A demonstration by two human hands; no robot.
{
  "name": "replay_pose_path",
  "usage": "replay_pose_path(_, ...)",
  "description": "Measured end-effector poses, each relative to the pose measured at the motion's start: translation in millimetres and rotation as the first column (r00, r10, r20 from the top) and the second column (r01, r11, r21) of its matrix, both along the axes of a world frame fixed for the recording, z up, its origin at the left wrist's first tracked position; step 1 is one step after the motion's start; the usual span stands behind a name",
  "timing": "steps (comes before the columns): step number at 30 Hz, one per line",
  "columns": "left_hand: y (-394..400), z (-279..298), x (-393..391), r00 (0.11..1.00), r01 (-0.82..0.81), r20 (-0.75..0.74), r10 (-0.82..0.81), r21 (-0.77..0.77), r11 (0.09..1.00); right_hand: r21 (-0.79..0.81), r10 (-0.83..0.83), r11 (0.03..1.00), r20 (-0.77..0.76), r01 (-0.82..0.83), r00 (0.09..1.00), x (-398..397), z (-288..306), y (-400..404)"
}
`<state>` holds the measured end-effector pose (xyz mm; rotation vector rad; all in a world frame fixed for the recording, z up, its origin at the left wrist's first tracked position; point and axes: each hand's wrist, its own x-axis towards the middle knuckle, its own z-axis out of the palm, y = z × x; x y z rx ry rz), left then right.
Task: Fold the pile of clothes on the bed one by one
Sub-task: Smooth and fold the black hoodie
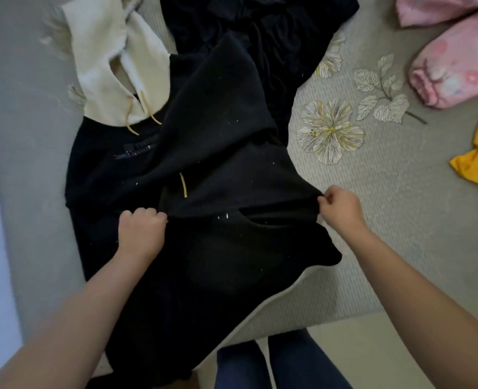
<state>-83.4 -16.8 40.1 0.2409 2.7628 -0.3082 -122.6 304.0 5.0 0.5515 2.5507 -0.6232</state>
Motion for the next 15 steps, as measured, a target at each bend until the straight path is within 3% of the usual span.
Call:
replay_pose_path(2, -4, 7, -2, 0.983, -0.047, 0.161, 0.086, -0.231, 0.972, -0.008, -0.013, 1.0, -0.003, 0.013, 1.0, 4, 7, 2)
replay_pose_path(5, 0, 9, -9, 0.939, -0.045, 0.303, 0.161, -0.357, 0.933, -0.022, 0.155, 0.988, 0.046, -0.154, 0.987, 27, 15, -15)
replay_pose_path(7, 8, 3, -10, 0.915, -0.051, 0.349, 0.202, -0.397, 0.917, -0.267, 0.291, 0.926, 0.056, -0.266, 0.955, 47, 15, -26)
replay_pose_path(8, 13, -2, -9, 0.905, -0.071, 0.358, 0.229, -0.403, 0.913, -0.438, 0.307, 0.865, 0.075, -0.245, 0.949, 54, 15, -28)
replay_pose_path(10, 23, -9, -5, 0.917, -0.152, 0.296, 0.268, -0.362, 0.92, -0.683, 0.254, 0.728, 0.194, -0.056, 0.947, 60, 15, -22)
replay_pose_path(12, 35, -11, 1, 0.953, -0.219, 0.159, 0.257, -0.22, 0.951, -0.711, 0.302, 0.703, 0.312, 0.01, 0.901, 64, 10, -6)
replay_pose_path(15, 58, -15, 21, 0.986, -0.142, 0.095, 0.136, 0.061, 0.988, -0.541, 0.474, 0.798, 0.293, -0.265, 0.83, 78, 0, 12)
